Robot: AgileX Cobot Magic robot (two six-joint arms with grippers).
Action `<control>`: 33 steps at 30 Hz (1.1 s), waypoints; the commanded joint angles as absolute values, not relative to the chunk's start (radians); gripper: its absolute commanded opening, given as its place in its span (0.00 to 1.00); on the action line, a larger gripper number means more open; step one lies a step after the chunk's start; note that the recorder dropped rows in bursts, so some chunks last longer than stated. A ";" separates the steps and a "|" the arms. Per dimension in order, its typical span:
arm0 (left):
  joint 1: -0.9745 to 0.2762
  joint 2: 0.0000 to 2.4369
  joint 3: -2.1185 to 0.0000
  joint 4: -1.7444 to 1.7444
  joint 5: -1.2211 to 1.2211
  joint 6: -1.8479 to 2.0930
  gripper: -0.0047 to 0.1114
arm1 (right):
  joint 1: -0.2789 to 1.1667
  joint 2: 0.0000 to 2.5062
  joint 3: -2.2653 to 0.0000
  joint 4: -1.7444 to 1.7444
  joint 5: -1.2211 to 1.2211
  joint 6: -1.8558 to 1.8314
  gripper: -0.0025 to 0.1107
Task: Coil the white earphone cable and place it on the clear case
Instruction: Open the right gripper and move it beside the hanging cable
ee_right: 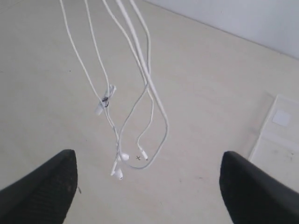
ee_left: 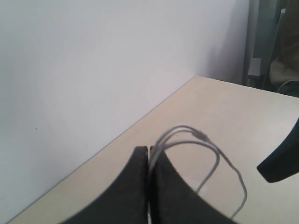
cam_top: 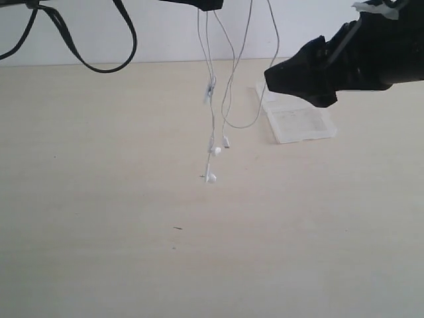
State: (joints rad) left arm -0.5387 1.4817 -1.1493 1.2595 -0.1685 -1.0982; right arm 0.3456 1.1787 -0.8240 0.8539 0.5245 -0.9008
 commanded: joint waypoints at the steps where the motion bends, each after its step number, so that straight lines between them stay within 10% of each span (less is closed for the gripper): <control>1: -0.536 1.475 -1.157 1.242 -0.155 -1.116 0.04 | 0.344 1.102 -0.826 0.782 0.518 -0.867 0.73; 8: -0.536 1.475 -1.157 1.242 -0.078 -1.184 0.04 | 0.374 1.098 -0.826 0.796 0.398 -0.824 0.93; 33: -0.606 1.477 -1.207 1.242 0.122 -1.279 0.04 | 0.512 1.303 -0.826 0.970 0.178 -1.064 0.93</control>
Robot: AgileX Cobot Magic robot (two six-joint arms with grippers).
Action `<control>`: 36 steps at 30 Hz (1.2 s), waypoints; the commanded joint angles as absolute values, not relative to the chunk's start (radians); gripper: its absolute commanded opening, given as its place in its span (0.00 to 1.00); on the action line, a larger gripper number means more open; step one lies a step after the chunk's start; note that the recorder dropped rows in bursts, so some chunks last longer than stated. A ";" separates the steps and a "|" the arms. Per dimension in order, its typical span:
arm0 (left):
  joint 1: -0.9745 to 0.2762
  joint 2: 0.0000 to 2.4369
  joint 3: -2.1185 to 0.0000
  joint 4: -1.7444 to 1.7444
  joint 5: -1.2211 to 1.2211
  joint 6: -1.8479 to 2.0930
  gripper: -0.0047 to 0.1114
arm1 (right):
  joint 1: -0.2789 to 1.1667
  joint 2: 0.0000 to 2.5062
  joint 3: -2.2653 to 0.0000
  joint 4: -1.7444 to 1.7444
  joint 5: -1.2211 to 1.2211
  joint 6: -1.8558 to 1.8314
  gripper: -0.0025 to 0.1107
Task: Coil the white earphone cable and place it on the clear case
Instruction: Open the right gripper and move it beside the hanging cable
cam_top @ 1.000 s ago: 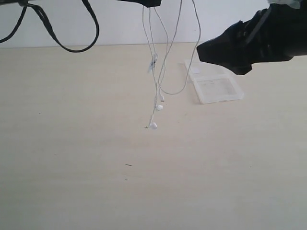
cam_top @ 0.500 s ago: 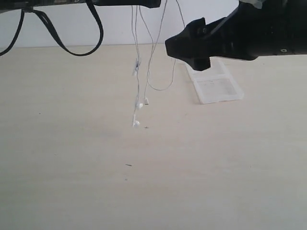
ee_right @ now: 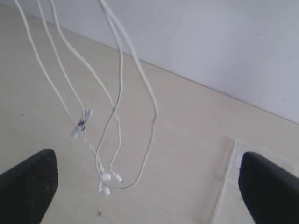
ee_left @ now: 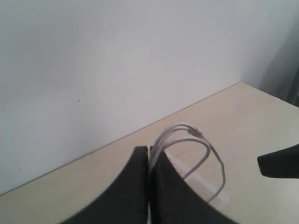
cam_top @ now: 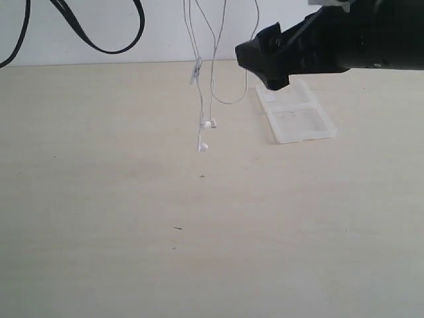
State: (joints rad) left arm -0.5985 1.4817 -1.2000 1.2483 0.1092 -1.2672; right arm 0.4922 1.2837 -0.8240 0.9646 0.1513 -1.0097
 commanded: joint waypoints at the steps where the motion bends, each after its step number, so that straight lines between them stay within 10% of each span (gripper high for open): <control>1: -0.606 1.477 -1.207 1.242 0.122 -1.279 0.04 | 0.523 1.305 -0.826 0.970 0.178 -1.074 0.93; 36: -0.609 1.514 -1.224 1.240 0.180 -1.458 0.04 | 0.605 1.410 -0.826 0.855 -0.119 -0.831 0.93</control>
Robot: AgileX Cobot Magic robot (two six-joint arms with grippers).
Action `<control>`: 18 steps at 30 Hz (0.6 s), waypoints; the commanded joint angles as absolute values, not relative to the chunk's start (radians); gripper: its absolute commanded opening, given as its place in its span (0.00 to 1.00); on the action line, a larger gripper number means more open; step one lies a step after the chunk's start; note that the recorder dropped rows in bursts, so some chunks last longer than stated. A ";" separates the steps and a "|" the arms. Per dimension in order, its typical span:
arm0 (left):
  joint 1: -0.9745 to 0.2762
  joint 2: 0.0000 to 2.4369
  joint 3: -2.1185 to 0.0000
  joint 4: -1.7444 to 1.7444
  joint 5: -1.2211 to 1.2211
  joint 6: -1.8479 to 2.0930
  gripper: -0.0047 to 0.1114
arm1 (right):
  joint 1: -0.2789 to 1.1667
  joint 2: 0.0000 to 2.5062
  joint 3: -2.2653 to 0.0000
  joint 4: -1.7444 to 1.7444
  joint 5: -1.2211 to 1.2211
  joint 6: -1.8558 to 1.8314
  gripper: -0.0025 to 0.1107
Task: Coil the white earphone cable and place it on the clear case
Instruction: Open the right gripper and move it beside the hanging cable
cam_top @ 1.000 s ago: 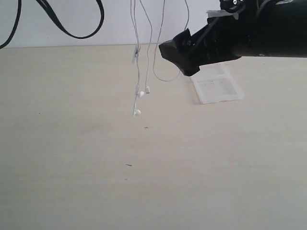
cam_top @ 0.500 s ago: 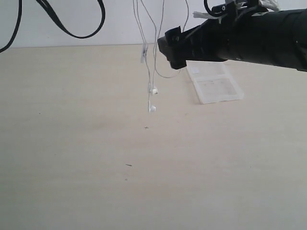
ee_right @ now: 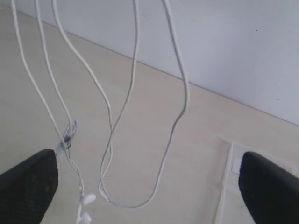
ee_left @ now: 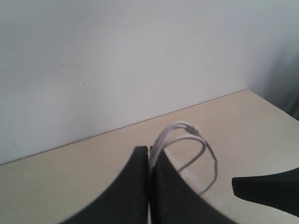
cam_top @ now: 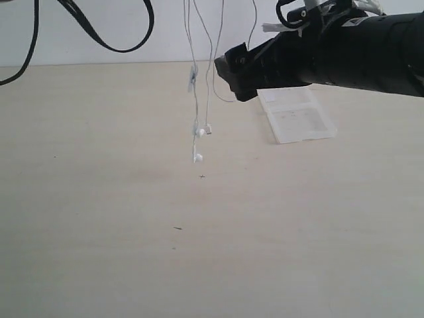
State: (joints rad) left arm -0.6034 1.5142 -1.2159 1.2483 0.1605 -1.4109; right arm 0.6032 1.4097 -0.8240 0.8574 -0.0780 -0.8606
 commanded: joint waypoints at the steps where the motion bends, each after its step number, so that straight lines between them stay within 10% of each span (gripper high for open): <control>1: -0.609 1.514 -1.224 1.240 0.180 -1.472 0.04 | 0.605 1.410 -0.826 0.844 -0.117 -0.834 0.93; 18: -0.609 1.514 -1.224 1.240 0.178 -1.505 0.04 | 0.621 1.432 -0.826 0.539 -0.157 -0.458 0.93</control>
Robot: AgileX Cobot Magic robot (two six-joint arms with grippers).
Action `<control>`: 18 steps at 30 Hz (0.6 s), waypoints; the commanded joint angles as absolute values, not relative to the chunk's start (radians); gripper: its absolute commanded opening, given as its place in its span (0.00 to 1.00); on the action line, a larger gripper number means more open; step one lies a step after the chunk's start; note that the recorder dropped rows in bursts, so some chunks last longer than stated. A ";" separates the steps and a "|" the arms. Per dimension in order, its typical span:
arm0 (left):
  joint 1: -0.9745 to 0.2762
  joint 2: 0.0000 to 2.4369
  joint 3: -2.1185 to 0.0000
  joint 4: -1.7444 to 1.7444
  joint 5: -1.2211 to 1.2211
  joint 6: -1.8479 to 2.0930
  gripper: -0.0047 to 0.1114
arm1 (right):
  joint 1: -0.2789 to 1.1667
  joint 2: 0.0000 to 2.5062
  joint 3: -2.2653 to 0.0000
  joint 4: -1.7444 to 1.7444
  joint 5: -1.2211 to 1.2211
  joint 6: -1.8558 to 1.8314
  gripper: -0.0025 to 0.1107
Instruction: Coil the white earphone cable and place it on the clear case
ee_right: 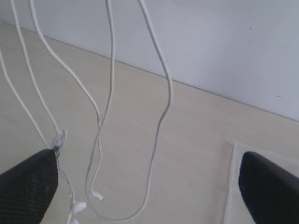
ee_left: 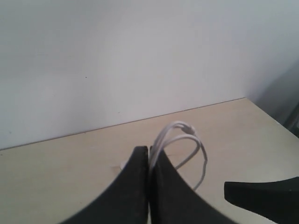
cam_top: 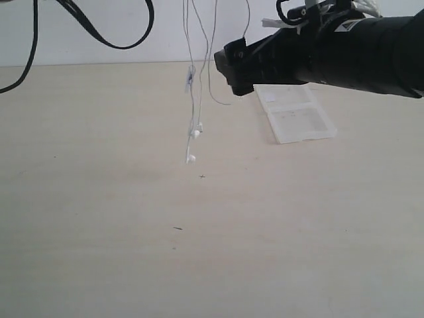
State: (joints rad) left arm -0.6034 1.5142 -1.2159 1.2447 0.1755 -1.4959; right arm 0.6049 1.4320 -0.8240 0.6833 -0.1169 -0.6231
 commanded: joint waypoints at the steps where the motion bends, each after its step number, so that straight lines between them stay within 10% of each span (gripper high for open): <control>1: -0.609 1.514 -1.224 1.240 0.178 -1.505 0.04 | 0.633 1.427 -0.826 0.504 -0.172 -0.413 0.93; 18: -0.609 1.514 -1.224 1.240 0.178 -1.511 0.04 | 0.693 1.393 -0.809 0.412 -0.146 -0.251 0.93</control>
